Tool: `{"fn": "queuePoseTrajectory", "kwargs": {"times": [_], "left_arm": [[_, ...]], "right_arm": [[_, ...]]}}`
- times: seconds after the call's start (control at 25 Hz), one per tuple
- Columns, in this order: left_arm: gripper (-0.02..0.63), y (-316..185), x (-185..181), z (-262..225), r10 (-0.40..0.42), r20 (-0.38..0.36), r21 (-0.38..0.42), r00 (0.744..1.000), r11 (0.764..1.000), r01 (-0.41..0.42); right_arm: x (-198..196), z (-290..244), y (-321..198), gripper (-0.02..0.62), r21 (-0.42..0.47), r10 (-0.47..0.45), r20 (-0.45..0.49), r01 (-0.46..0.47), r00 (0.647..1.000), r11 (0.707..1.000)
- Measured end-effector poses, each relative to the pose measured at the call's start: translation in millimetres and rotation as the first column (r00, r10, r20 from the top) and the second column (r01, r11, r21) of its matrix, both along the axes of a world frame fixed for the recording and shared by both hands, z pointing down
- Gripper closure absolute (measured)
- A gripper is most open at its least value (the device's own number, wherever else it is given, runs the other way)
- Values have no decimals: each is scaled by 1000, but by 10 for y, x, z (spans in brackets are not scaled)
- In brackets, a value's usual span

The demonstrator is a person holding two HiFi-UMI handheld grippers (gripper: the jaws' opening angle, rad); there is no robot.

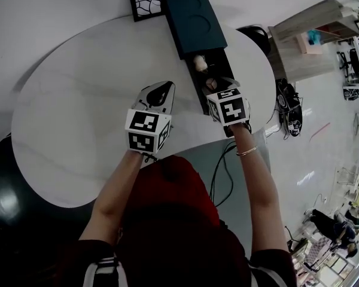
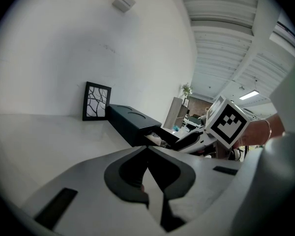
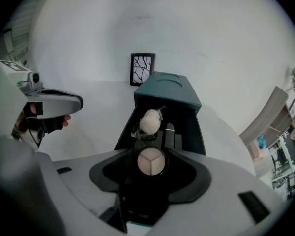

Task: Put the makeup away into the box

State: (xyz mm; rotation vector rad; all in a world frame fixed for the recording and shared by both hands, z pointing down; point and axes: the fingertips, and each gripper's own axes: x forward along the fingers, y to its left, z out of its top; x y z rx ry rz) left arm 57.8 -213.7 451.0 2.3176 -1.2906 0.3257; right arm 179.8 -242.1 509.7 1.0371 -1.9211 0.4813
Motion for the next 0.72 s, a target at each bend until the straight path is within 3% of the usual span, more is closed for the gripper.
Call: {"fn": "queuePoseTrajectory", "kwargs": {"times": [0.32,0.72], "left_arm": [[584,32,52,-74,10,16,19,1000,1000,-10],[583,123,159,-219,30,40,56,999,998,-32]], "right_arm": [[68,-256,-58,370,100,73,149,-88,986,991],[113,-775,78,371,197,113,324,-184,939,963]]}}
